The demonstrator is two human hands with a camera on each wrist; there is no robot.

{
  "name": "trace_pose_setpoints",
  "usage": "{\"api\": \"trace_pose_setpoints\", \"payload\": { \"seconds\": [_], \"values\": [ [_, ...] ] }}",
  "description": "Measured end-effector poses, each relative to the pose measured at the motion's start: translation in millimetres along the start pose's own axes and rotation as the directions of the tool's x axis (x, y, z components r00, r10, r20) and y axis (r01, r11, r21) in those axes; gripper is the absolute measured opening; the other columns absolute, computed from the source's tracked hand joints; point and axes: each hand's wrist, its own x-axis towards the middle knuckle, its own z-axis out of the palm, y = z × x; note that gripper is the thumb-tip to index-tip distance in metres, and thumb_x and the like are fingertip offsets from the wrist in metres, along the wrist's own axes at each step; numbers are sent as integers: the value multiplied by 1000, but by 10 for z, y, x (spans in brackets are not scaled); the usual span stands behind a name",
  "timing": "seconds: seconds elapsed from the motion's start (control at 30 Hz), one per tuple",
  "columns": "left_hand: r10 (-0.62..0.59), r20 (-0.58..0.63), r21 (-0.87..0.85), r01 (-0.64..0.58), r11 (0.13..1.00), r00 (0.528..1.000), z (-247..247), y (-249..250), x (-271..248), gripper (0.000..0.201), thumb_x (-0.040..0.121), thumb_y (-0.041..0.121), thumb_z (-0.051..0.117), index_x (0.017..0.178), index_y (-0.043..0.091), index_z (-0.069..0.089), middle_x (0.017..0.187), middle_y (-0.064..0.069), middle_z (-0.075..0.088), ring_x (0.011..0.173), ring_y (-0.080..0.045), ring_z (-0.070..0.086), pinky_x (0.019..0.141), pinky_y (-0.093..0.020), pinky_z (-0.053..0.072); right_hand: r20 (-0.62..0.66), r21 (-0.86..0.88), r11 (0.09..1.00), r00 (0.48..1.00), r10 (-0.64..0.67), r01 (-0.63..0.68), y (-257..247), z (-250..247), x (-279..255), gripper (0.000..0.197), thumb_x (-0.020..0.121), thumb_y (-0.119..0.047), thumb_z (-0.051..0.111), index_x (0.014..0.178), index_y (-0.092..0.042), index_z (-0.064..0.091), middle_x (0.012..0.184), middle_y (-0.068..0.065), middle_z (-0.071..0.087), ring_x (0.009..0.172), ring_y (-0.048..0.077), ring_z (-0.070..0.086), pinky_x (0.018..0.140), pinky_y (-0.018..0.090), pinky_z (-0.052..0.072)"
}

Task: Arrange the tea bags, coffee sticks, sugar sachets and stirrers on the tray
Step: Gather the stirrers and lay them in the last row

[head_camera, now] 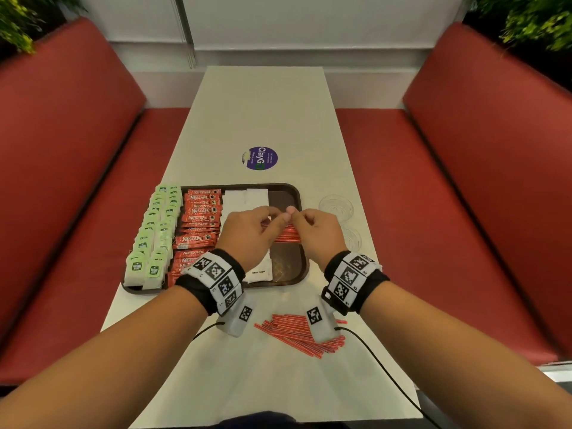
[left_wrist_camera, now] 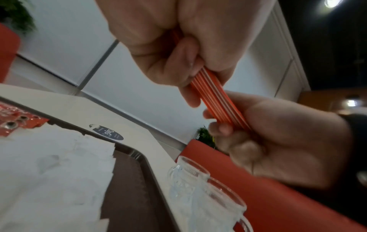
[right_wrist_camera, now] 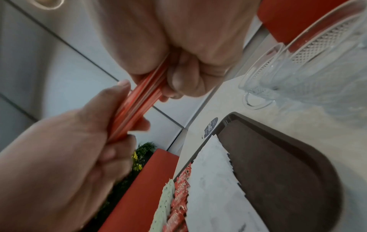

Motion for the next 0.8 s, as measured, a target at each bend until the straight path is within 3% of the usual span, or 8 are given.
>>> {"api": "trace_pose_setpoints", "payload": {
  "seconds": [0.1, 0.2, 0.33, 0.43, 0.57, 0.63, 0.7, 0.8],
  "values": [
    [-14, 116, 8, 13, 1000, 993, -13, -45, -44, 45, 90, 64, 49, 96, 27, 75, 65, 6, 69, 62, -6, 64, 64, -30, 54, -33, -50, 999, 999, -9, 8, -24, -3, 112, 45, 93, -41, 67, 61, -11, 62, 55, -1, 54, 55, 13, 51, 60, 31, 47],
    [-38, 291, 121, 3, 993, 956, -77, -98, -26, 57, 81, 74, 42, 96, 26, 69, 64, 9, 63, 59, -6, 60, 56, -25, 47, 28, -181, 982, 999, -41, 45, -28, -2, 200, 42, 93, -34, 66, 65, -3, 66, 56, 2, 57, 55, 13, 51, 61, 34, 49],
    [0, 462, 420, -219, 881, 887, -139, -158, 78, 52, 84, 77, 40, 82, 29, 59, 72, 8, 57, 66, -10, 54, 55, -27, 37, 154, -335, 931, 983, -100, 147, -30, 42, 244, 36, 93, -30, 65, 64, -9, 65, 58, -1, 59, 54, 9, 49, 55, 24, 43],
    [-37, 572, 346, -200, 917, 820, -124, -182, 163, 49, 83, 69, 57, 95, 23, 67, 80, 8, 59, 72, -9, 56, 60, -24, 41, 290, -383, 897, 951, -111, 221, -52, 105, 270, 36, 92, -28, 64, 59, -16, 60, 55, -5, 55, 52, 8, 47, 54, 22, 38],
    [-119, 701, 217, -51, 975, 703, -63, -254, 207, 37, 85, 53, 68, 88, 17, 68, 73, 2, 66, 63, -9, 61, 55, -17, 44, 404, -394, 862, 903, -148, 317, -69, 168, 302, 34, 92, -27, 64, 61, -13, 60, 56, -5, 54, 54, 9, 47, 57, 26, 40],
    [-144, 714, 215, -20, 976, 686, -33, -294, 229, 33, 87, 50, 67, 85, 16, 67, 75, -1, 68, 65, -14, 64, 58, -22, 49, 359, -364, 890, 923, -139, 276, -43, 177, 313, 37, 97, -33, 60, 68, -10, 62, 60, -2, 56, 56, 11, 49, 59, 30, 43],
    [-174, 718, 251, -17, 968, 674, -3, -330, 298, 33, 89, 46, 65, 87, 13, 67, 77, -5, 69, 68, -20, 66, 61, -28, 53, 245, -343, 924, 966, -84, 167, 9, 176, 337, 45, 103, -44, 45, 77, -10, 60, 66, 1, 58, 61, 16, 54, 63, 35, 47],
    [-235, 654, 328, 10, 945, 720, 60, -477, 512, 33, 90, 46, 62, 83, 14, 63, 76, -6, 66, 66, -19, 64, 57, -26, 49, 145, -517, 855, 989, 41, 40, 136, 159, 409, 43, 107, -42, 32, 99, -9, 59, 89, 12, 67, 82, 30, 64, 73, 39, 51]
  ]
}}
